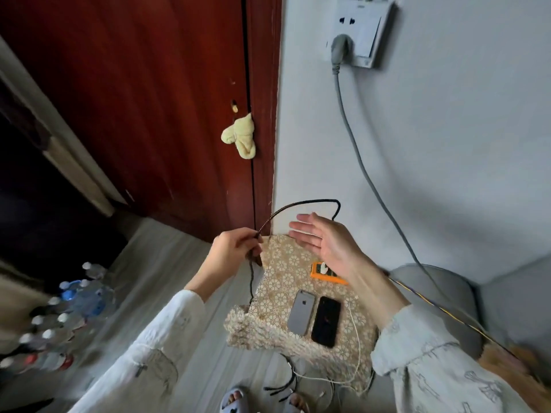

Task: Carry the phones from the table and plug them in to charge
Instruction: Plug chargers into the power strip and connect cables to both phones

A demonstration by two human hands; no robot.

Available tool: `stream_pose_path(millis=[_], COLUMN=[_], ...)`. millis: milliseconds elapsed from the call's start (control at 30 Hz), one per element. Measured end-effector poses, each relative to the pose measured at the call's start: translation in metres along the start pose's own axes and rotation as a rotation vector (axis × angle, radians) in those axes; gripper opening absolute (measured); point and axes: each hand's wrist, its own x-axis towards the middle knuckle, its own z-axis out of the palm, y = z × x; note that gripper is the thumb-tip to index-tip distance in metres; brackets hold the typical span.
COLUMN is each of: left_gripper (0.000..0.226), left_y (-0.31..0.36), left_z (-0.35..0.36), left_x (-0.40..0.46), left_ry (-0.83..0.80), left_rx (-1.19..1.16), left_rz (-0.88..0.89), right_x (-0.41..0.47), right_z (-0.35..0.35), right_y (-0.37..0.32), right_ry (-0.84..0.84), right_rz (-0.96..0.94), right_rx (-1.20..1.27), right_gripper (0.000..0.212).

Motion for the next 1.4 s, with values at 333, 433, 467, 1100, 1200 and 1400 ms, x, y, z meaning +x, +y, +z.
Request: stream_pose_path(millis=[333, 433, 467, 1100, 1200, 1400], left_gripper=[0.021, 0.019, 0.018, 0.022, 0.036, 0.026], left_y=[0.077, 0.076, 0.075, 0.037, 0.004, -0.025], left_z=[-0.018, -0.024, -0.025, -0.057, -0.059, -0.047], left_x=[0.016, 0.017, 0.017, 0.016, 0.004, -0.013], left_ry=[0.012, 0.025, 0.027, 0.100, 0.050, -0.257], left_rx=[-0.261, -0.345, -0.368, -0.453, -0.320, 0.052], left_rz=[0.071, 0.050, 0.043, -0.097, -0.195, -0.090], right_x=[0.008, 0.019, 0.022, 0.016, 0.013, 0.018], right_z=[0.032, 0.037, 0.037, 0.077, 0.080, 0.090], right_y=[0.048, 0.047, 0.044, 0.041, 0.023, -0.033], right_ry=[-0.170, -0.093, -0.094, -0.239, -0.210, -0.174], right_rz=[-0.076, -0.176, -0.189, -0.175, -0.237, -0.216], right_rx=[-0.664, -0.770, -0.758, -0.606, -0.440, 0.074], right_gripper=[0.037, 0.033, 0.029, 0.016, 0.015, 0.014])
